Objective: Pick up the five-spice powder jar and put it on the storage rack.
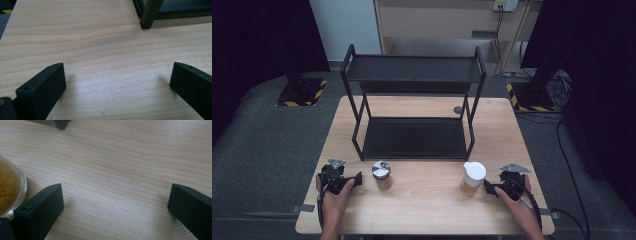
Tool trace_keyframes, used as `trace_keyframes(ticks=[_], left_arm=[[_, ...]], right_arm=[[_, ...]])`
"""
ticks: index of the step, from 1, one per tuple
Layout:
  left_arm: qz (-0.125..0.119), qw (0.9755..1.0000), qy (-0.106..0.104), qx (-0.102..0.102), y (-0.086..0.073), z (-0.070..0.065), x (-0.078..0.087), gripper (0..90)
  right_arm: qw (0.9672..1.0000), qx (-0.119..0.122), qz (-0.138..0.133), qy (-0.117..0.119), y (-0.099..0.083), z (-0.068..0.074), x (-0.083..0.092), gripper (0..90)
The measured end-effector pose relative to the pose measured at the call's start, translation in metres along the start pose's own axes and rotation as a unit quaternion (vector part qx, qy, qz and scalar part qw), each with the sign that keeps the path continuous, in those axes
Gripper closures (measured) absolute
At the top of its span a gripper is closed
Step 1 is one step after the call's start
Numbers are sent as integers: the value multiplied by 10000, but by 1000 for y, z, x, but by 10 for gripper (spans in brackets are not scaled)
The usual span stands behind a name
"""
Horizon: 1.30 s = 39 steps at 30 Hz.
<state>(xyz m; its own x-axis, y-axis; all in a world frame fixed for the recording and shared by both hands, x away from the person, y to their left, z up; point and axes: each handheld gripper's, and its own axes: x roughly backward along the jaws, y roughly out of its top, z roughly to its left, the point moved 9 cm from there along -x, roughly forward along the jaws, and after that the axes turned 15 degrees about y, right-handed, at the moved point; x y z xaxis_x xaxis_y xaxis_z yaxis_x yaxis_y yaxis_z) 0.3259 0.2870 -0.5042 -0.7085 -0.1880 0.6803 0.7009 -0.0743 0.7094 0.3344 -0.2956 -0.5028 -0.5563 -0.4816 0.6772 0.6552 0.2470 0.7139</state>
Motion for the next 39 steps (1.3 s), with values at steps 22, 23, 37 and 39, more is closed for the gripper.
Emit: trace_keyframes(ticks=[22, 23, 37, 39], left_arm=[[-71, 9999, -110, 107, 2, 2, 8, 10], [-76, 9998, -116, 124, 3, 3, 9, 10], [-64, 9997, -236, -43, 4, 2, 32, 25], [-62, 9996, -260, -92, 3, 0, 36, 25]], right_arm=[[10000, 7, -5, -1, 0, 0, 0, 14], [10000, 9, -5, 2, 0, 0, 0, 14], [10000, 10, -5, 3, 0, 0, 0, 14], [10000, 13, -5, 4, 0, 0, 0, 14]])
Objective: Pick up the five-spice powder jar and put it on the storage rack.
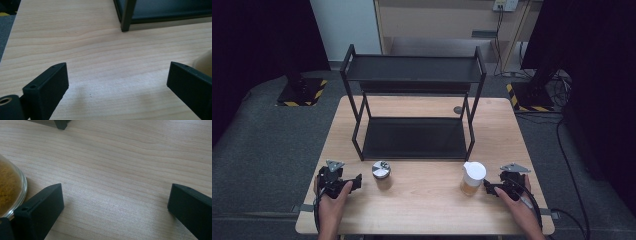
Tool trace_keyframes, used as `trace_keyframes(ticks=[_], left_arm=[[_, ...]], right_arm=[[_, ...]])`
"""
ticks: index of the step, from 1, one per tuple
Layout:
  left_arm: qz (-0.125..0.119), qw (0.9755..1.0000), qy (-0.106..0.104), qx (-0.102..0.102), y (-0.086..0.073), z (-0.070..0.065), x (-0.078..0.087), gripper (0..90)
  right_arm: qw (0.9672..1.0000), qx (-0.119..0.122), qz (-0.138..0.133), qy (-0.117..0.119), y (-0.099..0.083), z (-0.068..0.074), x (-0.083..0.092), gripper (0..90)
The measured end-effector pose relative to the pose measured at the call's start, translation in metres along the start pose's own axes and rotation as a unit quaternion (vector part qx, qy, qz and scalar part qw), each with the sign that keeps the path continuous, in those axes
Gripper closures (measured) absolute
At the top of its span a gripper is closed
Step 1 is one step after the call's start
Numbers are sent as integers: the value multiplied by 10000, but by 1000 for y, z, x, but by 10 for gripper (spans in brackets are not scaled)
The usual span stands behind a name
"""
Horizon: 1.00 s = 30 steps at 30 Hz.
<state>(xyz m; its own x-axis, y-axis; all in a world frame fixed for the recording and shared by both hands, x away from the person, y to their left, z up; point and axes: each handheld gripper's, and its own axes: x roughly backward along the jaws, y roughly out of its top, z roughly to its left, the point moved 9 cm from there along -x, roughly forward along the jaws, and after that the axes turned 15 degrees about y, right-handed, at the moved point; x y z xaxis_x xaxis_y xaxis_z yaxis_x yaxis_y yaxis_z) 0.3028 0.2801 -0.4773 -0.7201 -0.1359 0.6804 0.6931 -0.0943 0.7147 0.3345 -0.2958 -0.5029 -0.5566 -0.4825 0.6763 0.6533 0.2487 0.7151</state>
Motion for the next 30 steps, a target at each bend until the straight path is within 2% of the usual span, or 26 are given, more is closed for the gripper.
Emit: trace_keyframes(ticks=[19, 30], left_arm=[[37, 9990, -245, -375, -4, -16, 17, 23], [35, 9969, -472, -628, -4, -28, 22, 22]], right_arm=[[10000, 10, 4, 10, 0, 0, 0, 14], [10000, 14, 6, 15, 0, 0, 0, 14]])
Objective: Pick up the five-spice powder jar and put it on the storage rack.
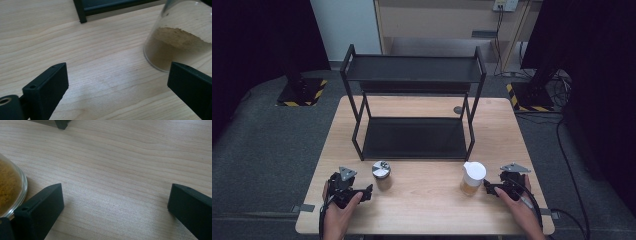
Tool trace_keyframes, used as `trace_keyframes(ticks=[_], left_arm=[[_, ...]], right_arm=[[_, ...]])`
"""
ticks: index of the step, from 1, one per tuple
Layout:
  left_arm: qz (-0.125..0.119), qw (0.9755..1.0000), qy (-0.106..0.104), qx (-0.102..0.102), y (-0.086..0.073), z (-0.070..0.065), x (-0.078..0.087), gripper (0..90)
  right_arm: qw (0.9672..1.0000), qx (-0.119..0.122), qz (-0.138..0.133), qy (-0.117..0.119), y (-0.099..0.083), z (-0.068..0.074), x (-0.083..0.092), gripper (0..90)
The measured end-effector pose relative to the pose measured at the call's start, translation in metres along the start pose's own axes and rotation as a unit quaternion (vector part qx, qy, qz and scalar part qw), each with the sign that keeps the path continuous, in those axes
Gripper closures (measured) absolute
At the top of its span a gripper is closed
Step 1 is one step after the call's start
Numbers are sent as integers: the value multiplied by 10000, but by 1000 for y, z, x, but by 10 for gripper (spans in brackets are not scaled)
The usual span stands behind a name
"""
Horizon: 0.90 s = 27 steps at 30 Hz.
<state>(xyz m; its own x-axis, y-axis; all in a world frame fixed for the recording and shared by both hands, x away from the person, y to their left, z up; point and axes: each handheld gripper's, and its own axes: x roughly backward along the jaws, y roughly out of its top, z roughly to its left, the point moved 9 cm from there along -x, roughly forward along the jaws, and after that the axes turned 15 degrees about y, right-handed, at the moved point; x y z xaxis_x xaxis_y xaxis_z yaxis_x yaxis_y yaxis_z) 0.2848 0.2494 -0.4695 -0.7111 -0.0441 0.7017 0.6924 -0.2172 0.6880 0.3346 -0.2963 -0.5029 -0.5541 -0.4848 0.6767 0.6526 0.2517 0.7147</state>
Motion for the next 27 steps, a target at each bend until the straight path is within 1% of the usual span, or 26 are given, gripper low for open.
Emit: trace_keyframes(ticks=[4, 7, 13, 16, 21, 27], left_arm=[[13, 9999, -80, -70, 1, -4, -1, 22], [5, 9997, -160, -168, 3, -9, -1, 22], [-41, 9994, -277, -219, 4, -12, -1, 22], [-59, 9990, -345, -291, 6, -15, -1, 22], [-113, 9982, -480, -343, 8, -21, -1, 22], [-148, 9977, -583, -311, 11, -28, -2, 21]], right_arm=[[10000, 3, 1, 3, 0, 0, 0, 14], [10000, 5, 2, 5, 0, 0, 0, 14], [10000, 8, 2, 7, 0, 0, 0, 14], [10000, 9, 3, 8, 0, 0, 0, 14], [10000, 8, 3, 8, 0, 0, 0, 14], [10000, 8, 3, 8, 0, 0, 0, 14]])
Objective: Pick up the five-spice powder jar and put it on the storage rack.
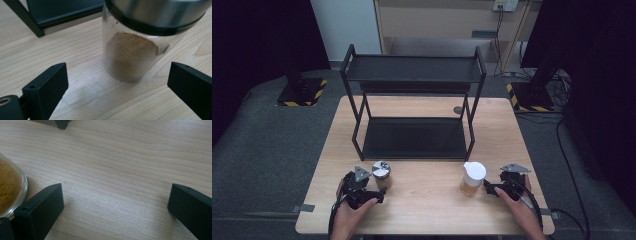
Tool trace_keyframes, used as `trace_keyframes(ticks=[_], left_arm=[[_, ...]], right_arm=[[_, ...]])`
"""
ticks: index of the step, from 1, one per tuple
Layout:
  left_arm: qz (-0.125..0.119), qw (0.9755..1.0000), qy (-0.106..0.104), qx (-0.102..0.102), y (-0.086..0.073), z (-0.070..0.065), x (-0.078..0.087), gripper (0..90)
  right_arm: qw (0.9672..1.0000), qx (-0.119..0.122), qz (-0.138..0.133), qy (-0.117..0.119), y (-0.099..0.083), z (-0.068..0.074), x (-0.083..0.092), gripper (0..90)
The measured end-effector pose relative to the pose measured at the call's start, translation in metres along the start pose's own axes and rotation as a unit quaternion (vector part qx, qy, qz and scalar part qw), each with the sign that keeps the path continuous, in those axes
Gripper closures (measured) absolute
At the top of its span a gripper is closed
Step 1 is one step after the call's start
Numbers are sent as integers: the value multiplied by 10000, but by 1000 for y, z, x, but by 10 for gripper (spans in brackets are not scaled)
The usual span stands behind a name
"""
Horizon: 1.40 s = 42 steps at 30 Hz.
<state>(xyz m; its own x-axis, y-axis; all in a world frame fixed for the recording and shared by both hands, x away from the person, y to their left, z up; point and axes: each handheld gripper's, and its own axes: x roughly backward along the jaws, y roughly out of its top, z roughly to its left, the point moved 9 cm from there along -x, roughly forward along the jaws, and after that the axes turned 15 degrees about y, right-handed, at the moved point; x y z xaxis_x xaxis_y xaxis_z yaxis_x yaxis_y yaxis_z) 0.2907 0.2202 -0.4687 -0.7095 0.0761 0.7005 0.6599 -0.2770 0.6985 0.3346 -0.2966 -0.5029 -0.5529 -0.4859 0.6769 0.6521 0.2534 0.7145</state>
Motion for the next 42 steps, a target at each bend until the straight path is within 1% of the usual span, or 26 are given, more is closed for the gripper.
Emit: trace_keyframes(ticks=[3, 7, 12, 18, 23, 27, 28, 31, 33, 34, 37, 42], left_arm=[[-22, 10000, -63, 17, 2, -3, -2, 20], [-53, 10000, -60, -7, 4, -7, -4, 19], [-36, 10000, -51, 42, 5, -10, -7, 18], [-44, 10000, -12, 5, 7, -14, -10, 18], [-24, 10000, 55, -1, 8, -15, -13, 18], [-36, 10000, 58, 44, 8, -15, -15, 19], [-39, 10000, 49, 23, 8, -15, -15, 20], [-75, 10000, 13, 63, 8, -16, -16, 24], [-98, 9998, -34, 174, 8, -15, -18, 28], [-103, 9997, -26, 202, 8, -14, -18, 33], [-118, 9996, 16, 244, 8, -14, -20, 46], [-216, 9994, 0, 272, 9, -14, -21, 73]], right_arm=[[10000, 2, 0, 1, 0, 0, 0, 14], [10000, 2, 0, 3, 0, 0, 0, 14], [10000, 4, 0, 3, 0, 0, 0, 14], [10000, 4, 0, 3, 0, 0, 0, 14], [10000, 5, 0, 3, 0, 0, 0, 14], [10000, 6, 0, 3, 0, 0, 0, 14], [10000, 5, 0, 3, 0, 0, 0, 14], [10000, 6, 0, 3, 0, 0, 0, 14], [10000, 5, -1, 3, 0, 0, 0, 14], [10000, 5, 0, 3, 0, 0, 0, 14], [10000, 5, 0, 3, 0, 0, 0, 14], [10000, 5, 0, 4, 0, 0, 0, 14]])
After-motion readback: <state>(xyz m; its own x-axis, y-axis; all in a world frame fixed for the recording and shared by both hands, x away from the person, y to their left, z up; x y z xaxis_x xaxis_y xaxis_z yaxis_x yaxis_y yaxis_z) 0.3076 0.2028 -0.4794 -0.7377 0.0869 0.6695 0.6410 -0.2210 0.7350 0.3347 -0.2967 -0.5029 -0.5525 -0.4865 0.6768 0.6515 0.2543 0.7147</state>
